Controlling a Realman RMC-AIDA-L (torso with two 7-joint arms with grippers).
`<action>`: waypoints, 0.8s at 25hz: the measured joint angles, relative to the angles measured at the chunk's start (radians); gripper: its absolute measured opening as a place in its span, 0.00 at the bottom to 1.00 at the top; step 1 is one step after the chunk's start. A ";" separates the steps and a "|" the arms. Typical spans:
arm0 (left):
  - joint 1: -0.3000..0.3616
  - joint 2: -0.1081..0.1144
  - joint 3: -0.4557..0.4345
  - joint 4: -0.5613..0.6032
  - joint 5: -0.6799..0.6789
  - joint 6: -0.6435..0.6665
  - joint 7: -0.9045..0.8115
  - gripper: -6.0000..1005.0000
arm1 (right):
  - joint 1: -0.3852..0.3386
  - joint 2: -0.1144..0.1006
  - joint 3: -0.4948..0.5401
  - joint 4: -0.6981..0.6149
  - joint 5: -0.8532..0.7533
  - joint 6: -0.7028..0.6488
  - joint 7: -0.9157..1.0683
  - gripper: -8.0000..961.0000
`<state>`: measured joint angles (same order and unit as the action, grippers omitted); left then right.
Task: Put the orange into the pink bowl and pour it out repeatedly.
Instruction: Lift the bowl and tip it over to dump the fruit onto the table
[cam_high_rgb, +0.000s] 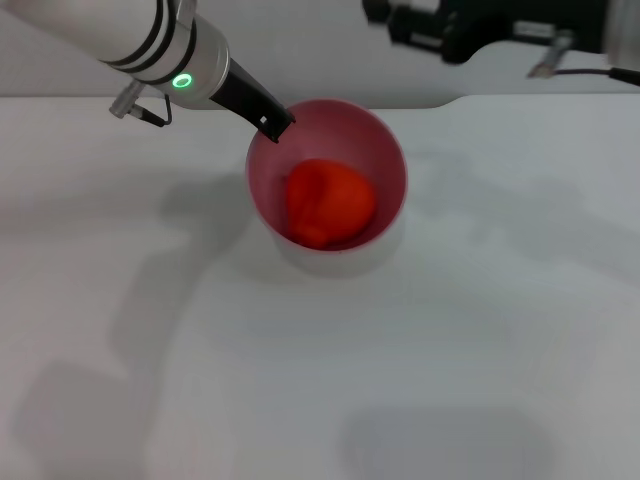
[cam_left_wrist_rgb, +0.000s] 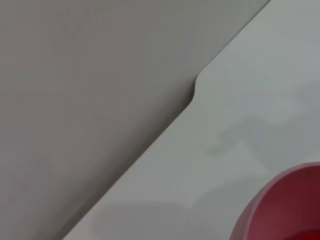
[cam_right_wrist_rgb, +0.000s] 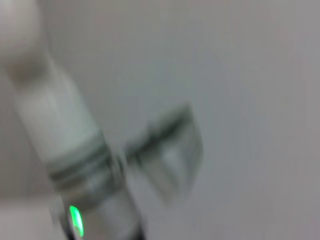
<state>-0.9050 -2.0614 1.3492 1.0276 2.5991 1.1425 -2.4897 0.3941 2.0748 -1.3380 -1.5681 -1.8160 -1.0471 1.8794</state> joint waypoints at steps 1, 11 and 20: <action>0.000 0.000 0.000 -0.001 0.000 -0.006 0.000 0.06 | -0.031 0.000 0.009 0.016 0.113 0.005 -0.089 0.51; 0.019 -0.002 0.056 -0.013 -0.089 -0.120 0.040 0.06 | -0.242 0.003 0.065 0.391 1.100 -0.142 -1.027 0.51; 0.079 -0.008 0.298 -0.003 -0.156 -0.467 0.029 0.06 | -0.237 0.003 0.059 0.836 1.705 -0.403 -1.421 0.51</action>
<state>-0.8257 -2.0695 1.6471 1.0247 2.4431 0.6754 -2.4604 0.1568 2.0783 -1.2794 -0.7320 -0.1107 -1.4504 0.4584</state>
